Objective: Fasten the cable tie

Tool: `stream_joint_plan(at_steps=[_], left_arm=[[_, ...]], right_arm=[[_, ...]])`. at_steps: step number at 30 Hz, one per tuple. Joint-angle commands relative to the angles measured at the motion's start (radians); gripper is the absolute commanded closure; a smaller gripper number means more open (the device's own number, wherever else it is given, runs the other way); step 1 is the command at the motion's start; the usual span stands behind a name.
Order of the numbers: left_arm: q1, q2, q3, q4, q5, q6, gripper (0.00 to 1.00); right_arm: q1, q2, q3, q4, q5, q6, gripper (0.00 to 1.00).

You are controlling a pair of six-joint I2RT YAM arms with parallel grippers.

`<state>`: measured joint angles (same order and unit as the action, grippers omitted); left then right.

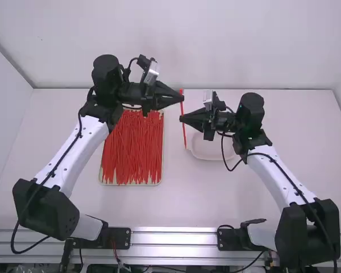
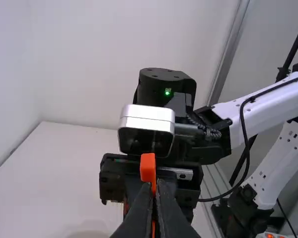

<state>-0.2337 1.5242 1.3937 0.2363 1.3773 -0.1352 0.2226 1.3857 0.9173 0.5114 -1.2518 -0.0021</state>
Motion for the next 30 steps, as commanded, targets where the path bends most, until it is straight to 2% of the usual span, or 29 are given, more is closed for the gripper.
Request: stream_joint_plan(at_steps=[1,3,7,9,13,15,25,30], left_arm=[[-0.003,0.002,-0.002,0.002,0.018,-0.003,0.78],[0.003,0.002,-0.002,0.002,0.018,0.006,0.61],[0.016,0.002,-0.003,0.003,0.018,0.027,0.41],[0.021,0.002,-0.003,0.009,0.018,0.027,0.39],[0.016,0.002,-0.003,0.021,0.018,0.027,0.41],[0.019,0.002,-0.003,0.039,0.018,0.026,0.45],[0.011,0.002,-0.003,0.099,-0.032,-0.033,0.50],[0.011,0.002,-0.003,0.117,-0.034,-0.034,0.64]], right_arm=[[0.001,0.003,0.033,0.002,-0.005,0.006,1.00],[0.000,0.003,0.033,0.002,-0.004,0.005,1.00],[0.001,0.003,0.033,0.001,-0.004,0.006,1.00],[0.001,0.003,0.033,0.002,-0.004,0.006,1.00],[0.000,0.003,0.033,0.007,-0.004,0.005,1.00],[0.000,0.003,0.033,0.011,-0.004,0.005,1.00],[0.000,0.003,0.033,0.055,-0.003,0.006,1.00],[0.001,0.003,0.033,0.061,0.043,0.006,1.00]])
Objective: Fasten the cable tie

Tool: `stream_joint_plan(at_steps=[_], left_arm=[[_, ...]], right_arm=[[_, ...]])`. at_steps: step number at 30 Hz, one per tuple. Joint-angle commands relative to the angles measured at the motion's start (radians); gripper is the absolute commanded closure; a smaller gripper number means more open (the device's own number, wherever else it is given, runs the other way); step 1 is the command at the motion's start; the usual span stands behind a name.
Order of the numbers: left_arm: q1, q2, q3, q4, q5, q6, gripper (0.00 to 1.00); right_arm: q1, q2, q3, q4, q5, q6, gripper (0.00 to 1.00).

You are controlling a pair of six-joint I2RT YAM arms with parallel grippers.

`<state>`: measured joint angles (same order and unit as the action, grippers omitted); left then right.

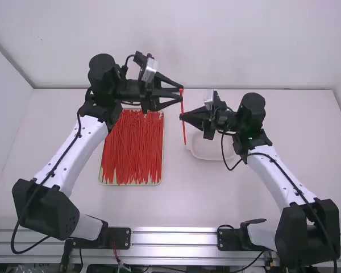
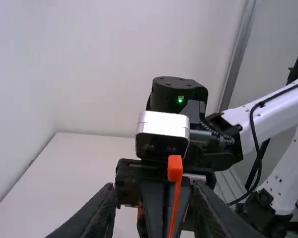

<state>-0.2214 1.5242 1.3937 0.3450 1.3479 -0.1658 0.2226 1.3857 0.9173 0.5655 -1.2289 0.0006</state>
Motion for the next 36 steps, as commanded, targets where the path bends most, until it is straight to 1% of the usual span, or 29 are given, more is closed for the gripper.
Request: stream_joint_plan(at_steps=[1,3,4,6,15,17,22,23,24,25,28,34,36], left_arm=[[-0.001,0.002,-0.003,0.016,-0.002,-0.003,0.65],[-0.001,0.002,-0.003,0.029,-0.004,-0.006,0.69],[-0.001,0.002,-0.005,0.036,-0.006,-0.019,0.74],[-0.001,0.002,-0.006,0.055,-0.004,-0.030,0.77],[-0.024,0.002,-0.007,0.058,-0.032,-0.028,0.79],[-0.027,0.002,-0.008,0.064,-0.032,-0.028,0.79],[-0.027,0.002,-0.008,0.067,-0.032,-0.028,0.80],[-0.027,0.002,-0.007,0.067,-0.031,-0.029,0.84],[-0.027,0.002,-0.007,0.067,-0.032,-0.029,0.91],[-0.027,0.002,-0.007,0.067,-0.032,-0.029,0.94],[-0.027,0.002,-0.007,0.069,-0.032,-0.029,0.99],[-0.027,0.002,-0.007,0.068,-0.036,-0.039,0.99],[-0.027,0.002,-0.007,0.062,-0.088,-0.105,0.99]], right_arm=[[0.002,0.003,0.033,0.006,0.026,0.003,1.00],[0.002,0.003,0.033,0.007,0.025,0.003,1.00],[0.001,0.003,0.033,0.008,0.025,0.003,1.00],[0.001,0.003,0.033,0.008,0.027,0.003,1.00],[0.001,0.003,0.033,0.039,0.028,0.003,1.00],[0.001,0.003,0.033,0.039,0.057,0.032,1.00],[0.003,0.003,0.033,0.038,0.066,0.037,1.00],[0.003,0.003,0.033,0.038,0.067,0.037,1.00],[0.003,0.003,0.033,0.038,0.067,0.038,1.00],[0.003,0.003,0.033,0.038,0.066,0.037,1.00],[0.003,0.003,0.033,0.038,0.066,0.037,1.00],[0.019,0.003,0.033,0.040,0.064,0.036,1.00],[0.028,0.003,0.033,0.040,0.068,0.020,1.00]])
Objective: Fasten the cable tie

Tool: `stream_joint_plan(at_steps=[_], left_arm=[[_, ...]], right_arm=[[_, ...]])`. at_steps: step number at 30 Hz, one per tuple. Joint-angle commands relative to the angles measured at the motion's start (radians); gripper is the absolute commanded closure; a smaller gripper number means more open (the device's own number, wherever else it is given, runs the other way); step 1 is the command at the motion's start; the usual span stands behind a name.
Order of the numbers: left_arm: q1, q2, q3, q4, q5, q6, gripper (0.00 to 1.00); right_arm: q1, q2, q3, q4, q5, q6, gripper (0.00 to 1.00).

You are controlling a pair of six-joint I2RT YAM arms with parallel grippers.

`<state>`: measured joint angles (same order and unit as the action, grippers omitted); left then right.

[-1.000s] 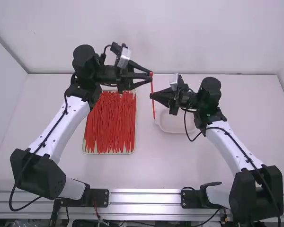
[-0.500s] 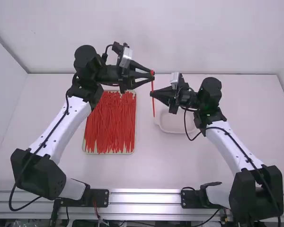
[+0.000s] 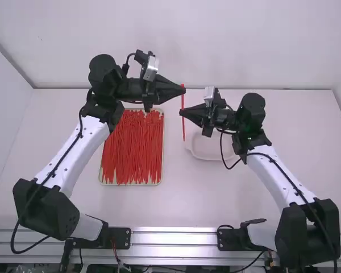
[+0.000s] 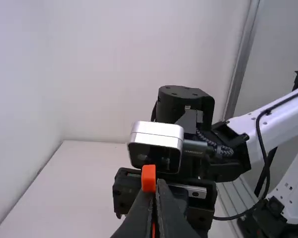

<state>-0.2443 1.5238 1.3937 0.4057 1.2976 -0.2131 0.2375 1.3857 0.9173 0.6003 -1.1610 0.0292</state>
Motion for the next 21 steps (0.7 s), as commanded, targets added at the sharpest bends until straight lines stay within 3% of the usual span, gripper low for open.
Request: stream_joint_plan(at_steps=[1,2,3,4,5,14,21], left_arm=[[-0.004,0.003,-0.007,0.002,-0.043,-0.070,0.99],[-0.004,0.003,-0.007,0.000,-0.042,-0.082,0.99],[-0.004,0.003,-0.007,0.000,-0.043,-0.084,0.99],[0.003,0.003,-0.007,-0.004,-0.043,-0.087,0.99],[0.008,0.003,-0.007,-0.007,-0.043,-0.087,0.99],[0.103,0.003,-0.005,0.008,-0.058,-0.209,0.99],[0.164,0.003,-0.005,0.028,-0.076,-0.278,0.98]], right_arm=[[0.014,0.003,0.033,0.006,0.000,-0.011,1.00],[0.017,0.003,0.033,0.006,0.012,-0.009,0.90],[0.017,0.003,0.033,0.006,0.014,-0.009,0.87],[0.019,0.003,0.033,0.001,0.037,-0.006,0.33],[0.019,0.003,0.033,0.000,0.040,-0.007,0.02],[0.004,0.003,0.033,-0.004,0.040,-0.021,0.02],[0.027,0.003,0.031,-0.056,0.040,-0.348,0.02]])
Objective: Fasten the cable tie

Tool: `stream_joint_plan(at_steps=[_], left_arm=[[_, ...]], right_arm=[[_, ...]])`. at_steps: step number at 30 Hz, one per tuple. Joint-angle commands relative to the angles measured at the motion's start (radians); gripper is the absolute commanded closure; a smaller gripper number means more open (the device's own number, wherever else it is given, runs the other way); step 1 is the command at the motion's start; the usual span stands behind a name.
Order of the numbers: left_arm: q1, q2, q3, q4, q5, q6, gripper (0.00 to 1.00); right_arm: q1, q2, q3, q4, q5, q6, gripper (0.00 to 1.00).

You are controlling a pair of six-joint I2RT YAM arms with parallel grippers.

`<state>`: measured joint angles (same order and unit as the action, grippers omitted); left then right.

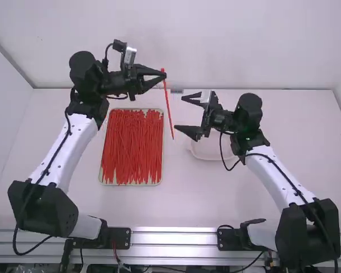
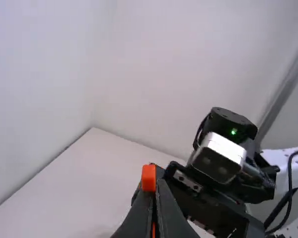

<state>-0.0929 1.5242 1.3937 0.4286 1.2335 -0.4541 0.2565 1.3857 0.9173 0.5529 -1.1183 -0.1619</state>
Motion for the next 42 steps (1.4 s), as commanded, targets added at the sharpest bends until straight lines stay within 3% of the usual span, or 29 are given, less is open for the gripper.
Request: stream_joint_plan(at_steps=[1,9,16,21,23,27,33,42], left_arm=[[0.018,0.002,-0.005,-0.002,-0.026,-0.043,0.98],[0.055,0.043,0.005,-0.035,-0.076,-0.070,0.98],[0.080,0.170,0.063,-0.035,-0.061,-0.183,0.98],[0.079,0.246,0.105,-0.032,-0.042,-0.364,0.98],[0.080,0.264,0.109,-0.029,-0.041,-0.425,0.98],[0.074,0.269,0.109,-0.031,-0.001,-0.459,0.98],[0.073,0.269,0.110,-0.032,0.042,-0.481,0.98],[0.070,0.290,0.136,-0.240,-0.058,-0.393,0.98]], right_arm=[[0.013,0.003,0.031,-0.024,-0.003,-0.198,0.02],[0.029,0.003,0.031,-0.053,-0.014,-0.399,0.02],[0.024,0.003,0.031,-0.161,-0.014,-0.712,0.02],[0.028,0.003,0.031,-0.307,-0.002,-1.089,0.02],[0.023,0.003,0.031,-0.401,-0.002,-1.329,0.02],[0.025,0.003,0.031,-0.491,-0.010,-1.554,0.02],[0.023,0.003,0.029,-0.516,-0.047,-1.720,0.02],[0.027,0.003,0.030,-0.502,-0.100,-1.833,0.02]])
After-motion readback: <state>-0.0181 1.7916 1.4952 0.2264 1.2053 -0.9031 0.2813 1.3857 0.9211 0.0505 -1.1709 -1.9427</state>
